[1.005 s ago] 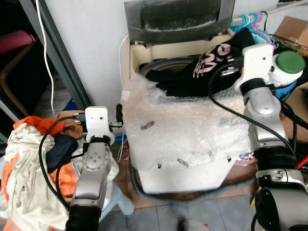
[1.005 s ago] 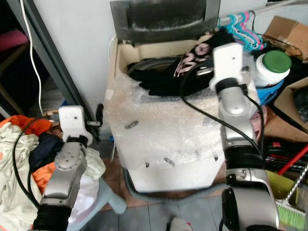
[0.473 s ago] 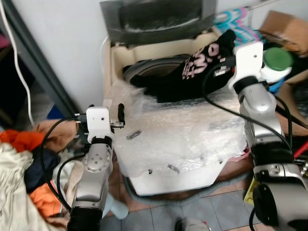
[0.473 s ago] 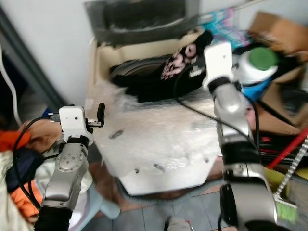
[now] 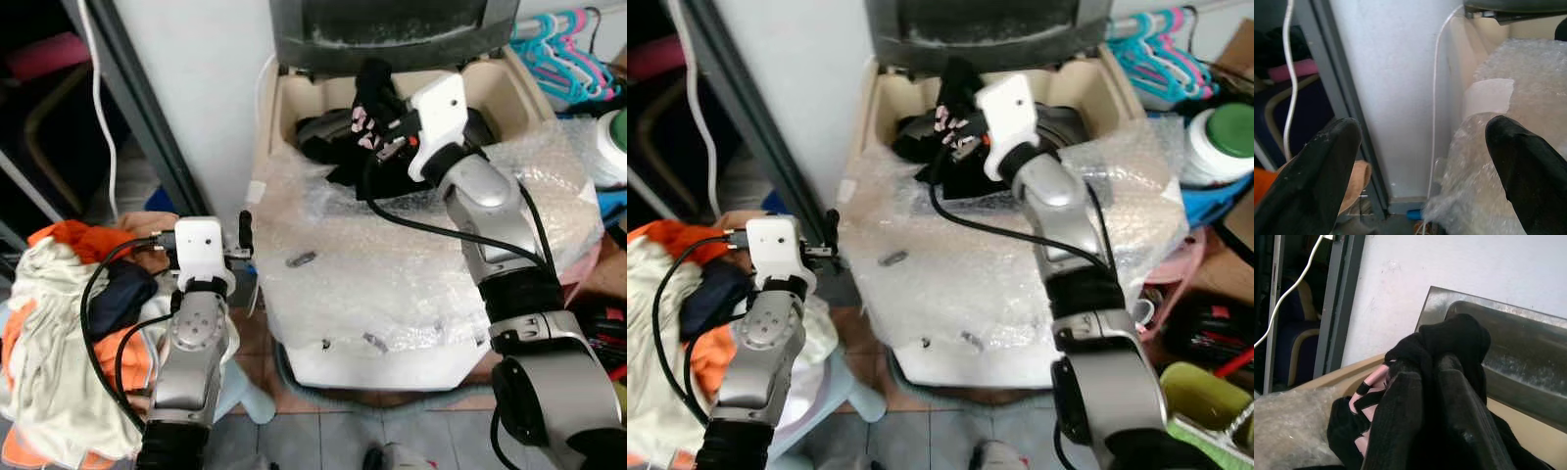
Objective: Clothes washing
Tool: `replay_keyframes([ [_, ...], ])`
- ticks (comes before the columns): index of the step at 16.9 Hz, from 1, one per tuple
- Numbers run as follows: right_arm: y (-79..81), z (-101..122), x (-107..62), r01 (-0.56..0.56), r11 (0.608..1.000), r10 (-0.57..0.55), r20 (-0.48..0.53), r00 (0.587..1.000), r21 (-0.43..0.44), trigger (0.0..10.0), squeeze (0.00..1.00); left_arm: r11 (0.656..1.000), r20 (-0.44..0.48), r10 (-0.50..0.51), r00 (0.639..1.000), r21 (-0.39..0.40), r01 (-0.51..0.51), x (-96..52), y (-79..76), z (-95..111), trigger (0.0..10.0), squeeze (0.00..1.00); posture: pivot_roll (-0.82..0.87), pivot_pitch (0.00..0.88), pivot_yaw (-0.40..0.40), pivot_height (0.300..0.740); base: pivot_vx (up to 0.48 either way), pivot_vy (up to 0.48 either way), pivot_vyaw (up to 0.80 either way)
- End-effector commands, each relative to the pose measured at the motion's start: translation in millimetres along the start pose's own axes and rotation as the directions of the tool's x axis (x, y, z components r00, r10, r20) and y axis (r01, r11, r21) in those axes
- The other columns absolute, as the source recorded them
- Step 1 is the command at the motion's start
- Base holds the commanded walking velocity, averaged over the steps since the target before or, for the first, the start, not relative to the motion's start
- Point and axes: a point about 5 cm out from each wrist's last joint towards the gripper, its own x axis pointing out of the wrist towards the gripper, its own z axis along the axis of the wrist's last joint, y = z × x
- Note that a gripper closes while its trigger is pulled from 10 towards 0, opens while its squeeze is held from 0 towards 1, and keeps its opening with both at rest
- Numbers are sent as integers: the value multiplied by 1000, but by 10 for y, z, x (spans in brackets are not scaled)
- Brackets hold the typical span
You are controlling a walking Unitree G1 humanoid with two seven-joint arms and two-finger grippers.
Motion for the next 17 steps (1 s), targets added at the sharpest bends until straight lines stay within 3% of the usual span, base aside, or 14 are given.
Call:
replay_keyframes([
  [1, -51, 46, 55, 38, 999, -38, -11, 999, -1, 10000, 0, 1000, -13, 9, 1000, 18, -8, 3, 35, -24, 10000, 0, -15, 0, 68, 740, 0, 0, 0],
  [2, -120, -37, 49, 113, 994, -112, -67, 991, 8, 10000, 1000, 1000, -15, 13, 1000, 18, -13, 3, 40, -26, 10000, 0, -15, 0, 68, 740, 0, 0, 0],
  [4, -290, -158, -7, 268, 963, -260, -142, 955, 38, 10000, 1000, 1000, -19, 22, 1000, 16, -21, 1, 48, -31, 10000, 0, -14, 0, 65, 740, 0, 0, 0],
  [5, -456, -96, -96, 383, 923, -380, -80, 922, 34, 10000, 1000, 1000, -23, 28, 999, 16, -27, -4, 51, -37, 10000, 0, -14, 0, 65, 740, 0, 0, 0],
  [6, -456, -96, -96, 383, 923, -380, -80, 922, 34, 10000, 1000, 1000, -23, 28, 999, 16, -27, -4, 51, -37, 10000, 0, -14, 0, 65, 740, 0, 0, 0],
  [8, -609, 112, -330, 455, 889, -449, 88, 889, -53, 10000, 1000, 999, -33, 40, 999, 18, -39, 5, 50, -51, 10000, 0, -14, 0, 65, 740, 0, 0, 0],
  [10, -594, 104, -386, 451, 890, -445, 92, 891, -63, 10000, 1000, 999, -36, 45, 998, 20, -44, 11, 49, -56, 10000, 0, -31, 0, 70, 740, 0, 0, 0],
  [13, -447, 22, -543, 422, 901, -414, 92, 906, -98, 10000, 1000, 999, -33, 48, 998, 24, -47, 14, 40, -53, 10000, 0, -39, 0, 70, 740, 0, 0, 0],
  [17, -80, -151, -772, 374, 925, -372, 48, 927, -69, 10000, 1000, 999, -30, 40, 999, 29, -39, 4, 43, -54, 10000, 0, -47, 0, 81, 740, 0, 0, 0],
])
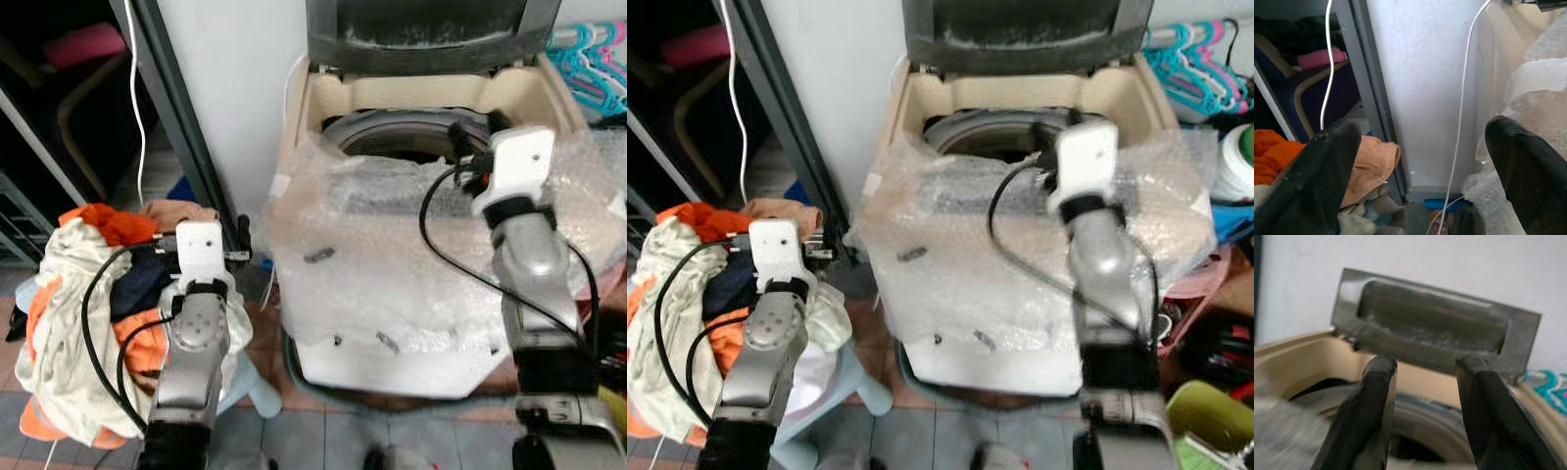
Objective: Clothes washing
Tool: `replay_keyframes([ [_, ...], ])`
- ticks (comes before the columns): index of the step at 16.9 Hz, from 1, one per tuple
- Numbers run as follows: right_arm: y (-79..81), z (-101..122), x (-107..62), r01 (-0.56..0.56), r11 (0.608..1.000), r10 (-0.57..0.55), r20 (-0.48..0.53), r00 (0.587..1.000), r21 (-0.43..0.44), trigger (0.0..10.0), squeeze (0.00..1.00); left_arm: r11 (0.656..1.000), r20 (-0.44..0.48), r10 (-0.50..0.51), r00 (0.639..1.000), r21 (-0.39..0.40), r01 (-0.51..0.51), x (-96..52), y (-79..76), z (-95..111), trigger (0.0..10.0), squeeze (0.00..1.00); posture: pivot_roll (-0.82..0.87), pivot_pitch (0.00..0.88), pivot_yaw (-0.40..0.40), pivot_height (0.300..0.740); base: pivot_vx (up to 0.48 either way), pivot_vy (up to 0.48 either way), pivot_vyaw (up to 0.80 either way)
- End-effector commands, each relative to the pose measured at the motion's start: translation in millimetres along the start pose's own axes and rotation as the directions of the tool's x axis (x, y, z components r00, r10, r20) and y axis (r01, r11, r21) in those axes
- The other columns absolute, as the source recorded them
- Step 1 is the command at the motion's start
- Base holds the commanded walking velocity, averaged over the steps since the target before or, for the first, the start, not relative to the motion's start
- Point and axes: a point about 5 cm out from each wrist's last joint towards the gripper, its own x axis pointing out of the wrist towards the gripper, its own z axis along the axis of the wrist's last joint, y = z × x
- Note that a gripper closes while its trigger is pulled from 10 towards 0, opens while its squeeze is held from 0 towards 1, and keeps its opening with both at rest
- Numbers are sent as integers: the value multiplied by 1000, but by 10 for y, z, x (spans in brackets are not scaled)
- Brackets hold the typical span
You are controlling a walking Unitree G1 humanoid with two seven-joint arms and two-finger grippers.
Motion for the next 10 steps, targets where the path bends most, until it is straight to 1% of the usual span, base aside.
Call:
replay_keyframes([
  [1, 101, 104, -9, -24, 1000, 24, 39, 999, 1, 10000, 1000, 1000, -2, 10, 1000, 19, -10, 2, 44, -5, 10000, 0, -48, 0, 83, 740, 0, 0, 0],
  [5, 171, 48, -146, -9, 1000, 9, 8, 1000, 5, 10000, 996, 1000, -2, 5, 1000, 22, -5, 15, 44, -3, 10000, 0, -49, 0, 91, 740, 0, 0, 0],
  [6, 182, 33, -167, -9, 1000, 9, -1, 1000, 5, 10000, 827, 1000, -1, 3, 1000, 23, -3, 19, 42, -1, 10000, 0, -50, 0, 92, 740, 0, 0, 0],
  [7, 188, 31, -180, -9, 1000, 9, -6, 1000, 5, 10000, 702, 1000, -1, 2, 1000, 23, -2, 20, 42, -1, 10000, 0, -49, 0, 93, 740, 0, 0, 0],
  [8, 201, 36, -204, -9, 1000, 9, -19, 1000, 9, 10000, 306, 1000, -1, 1, 1000, 24, -1, 24, 43, 0, 10000, 0, -47, 0, 94, 740, 0, 0, 0],
  [9, 206, 31, -208, -9, 1000, 10, -23, 1000, 10, 10000, 137, 1000, -1, 1, 1000, 25, -1, 25, 44, 0, 10000, 0, -47, 0, 94, 740, 0, 0, 0],
  [10, 219, 18, -220, -11, 1000, 11, -35, 999, 14, 10000, 0, 1000, -1, 2, 1000, 26, -2, 28, 45, 1, 10000, 0, -47, 0, 94, 740, 0, 0, 0],
])
